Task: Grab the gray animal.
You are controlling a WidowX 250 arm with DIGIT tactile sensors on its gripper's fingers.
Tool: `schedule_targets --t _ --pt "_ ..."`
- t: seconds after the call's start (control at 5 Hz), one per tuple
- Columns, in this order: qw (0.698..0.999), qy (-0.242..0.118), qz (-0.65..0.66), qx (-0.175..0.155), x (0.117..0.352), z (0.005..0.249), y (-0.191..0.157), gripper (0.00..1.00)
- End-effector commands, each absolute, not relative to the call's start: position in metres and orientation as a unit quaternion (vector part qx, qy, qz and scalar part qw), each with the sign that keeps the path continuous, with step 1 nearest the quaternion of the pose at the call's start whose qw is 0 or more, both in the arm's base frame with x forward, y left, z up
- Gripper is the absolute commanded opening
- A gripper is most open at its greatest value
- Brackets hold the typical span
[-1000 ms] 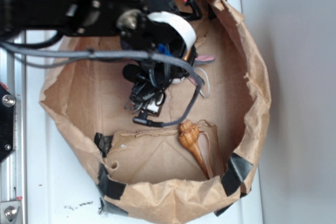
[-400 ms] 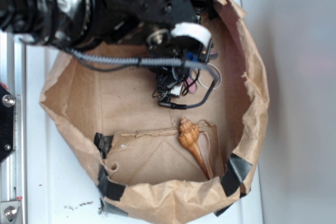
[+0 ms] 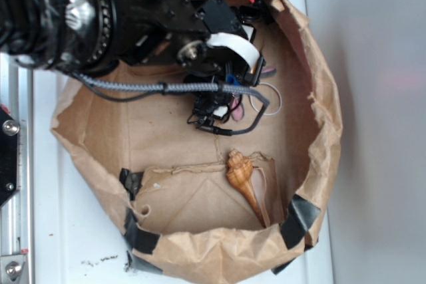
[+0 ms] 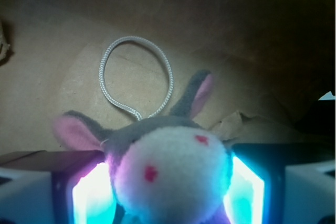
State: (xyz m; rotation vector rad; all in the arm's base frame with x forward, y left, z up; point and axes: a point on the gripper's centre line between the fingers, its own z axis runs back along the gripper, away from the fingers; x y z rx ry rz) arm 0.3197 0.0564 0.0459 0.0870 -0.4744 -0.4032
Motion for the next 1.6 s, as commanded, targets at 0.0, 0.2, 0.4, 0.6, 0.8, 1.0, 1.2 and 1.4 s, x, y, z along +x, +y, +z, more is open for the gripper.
schedule_targets --t 0.0,0.2,0.4,0.6,0.8,1.0,1.2,1.4 --pt "0.939 -0.272 -0.21 0.011 0.312 0.107 0.057 0.0" --pt "0.95 -0.263 -0.168 -0.03 0.295 0.151 0.049 0.0" --pt "0.975 -0.209 -0.076 -0.025 0.285 0.174 0.038 0.0" --pt "0.991 -0.122 0.045 0.0 0.272 0.186 0.035 0.0" --pt "0.986 -0.118 0.122 -0.011 0.273 0.185 0.04 0.0" --pt "0.982 -0.1 0.157 -0.032 0.274 0.182 0.046 0.0" --pt "0.981 -0.107 0.15 -0.055 0.277 0.181 0.047 0.0" --pt "0.983 -0.118 0.131 -0.056 0.273 0.178 0.046 0.06"
